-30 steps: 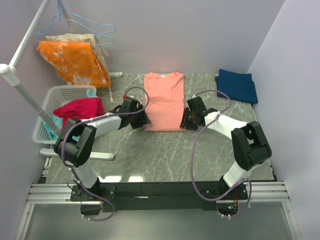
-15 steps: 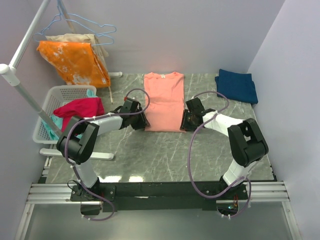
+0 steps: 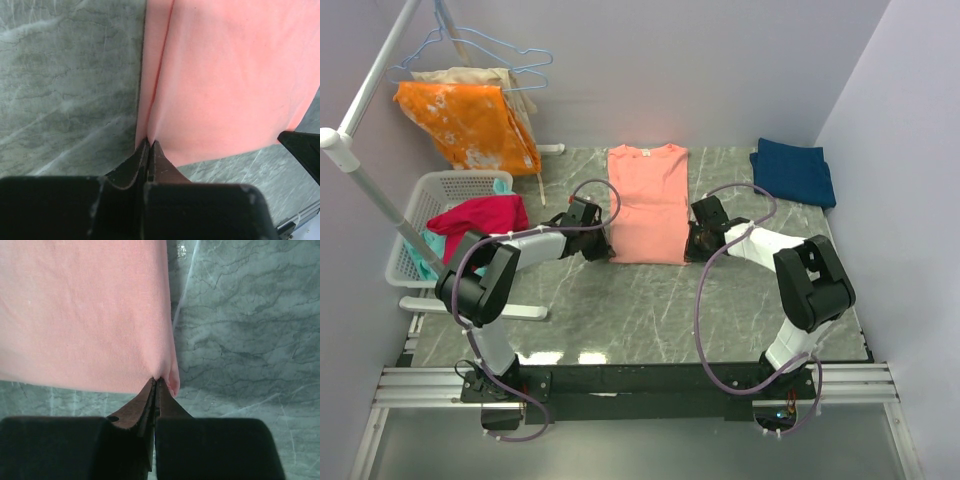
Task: Fold and stack the t-shirts
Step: Fold the tshirt
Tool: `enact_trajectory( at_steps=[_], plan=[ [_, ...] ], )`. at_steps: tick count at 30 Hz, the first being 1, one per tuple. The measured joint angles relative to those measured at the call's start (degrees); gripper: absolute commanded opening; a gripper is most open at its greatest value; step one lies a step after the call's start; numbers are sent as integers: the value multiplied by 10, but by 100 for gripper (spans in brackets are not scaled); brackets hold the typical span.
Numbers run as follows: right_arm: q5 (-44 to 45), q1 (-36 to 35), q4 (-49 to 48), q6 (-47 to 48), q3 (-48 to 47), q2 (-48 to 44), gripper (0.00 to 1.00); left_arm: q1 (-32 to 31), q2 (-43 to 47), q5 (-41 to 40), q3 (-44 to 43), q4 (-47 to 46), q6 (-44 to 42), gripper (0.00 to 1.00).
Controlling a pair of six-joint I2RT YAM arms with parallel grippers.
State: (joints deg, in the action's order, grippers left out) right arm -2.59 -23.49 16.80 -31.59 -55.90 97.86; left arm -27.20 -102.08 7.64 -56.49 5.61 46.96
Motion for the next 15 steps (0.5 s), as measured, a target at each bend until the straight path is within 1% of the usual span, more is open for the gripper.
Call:
enact_trajectory(
  at_steps=[9, 15],
  plan=[
    [16, 0, 4, 1, 2, -6, 0, 0, 0, -4, 0, 2, -3, 1],
    [14, 0, -2, 1, 35, -29, 0, -2, 15, -5, 26, -2, -3, 1]
  ],
)
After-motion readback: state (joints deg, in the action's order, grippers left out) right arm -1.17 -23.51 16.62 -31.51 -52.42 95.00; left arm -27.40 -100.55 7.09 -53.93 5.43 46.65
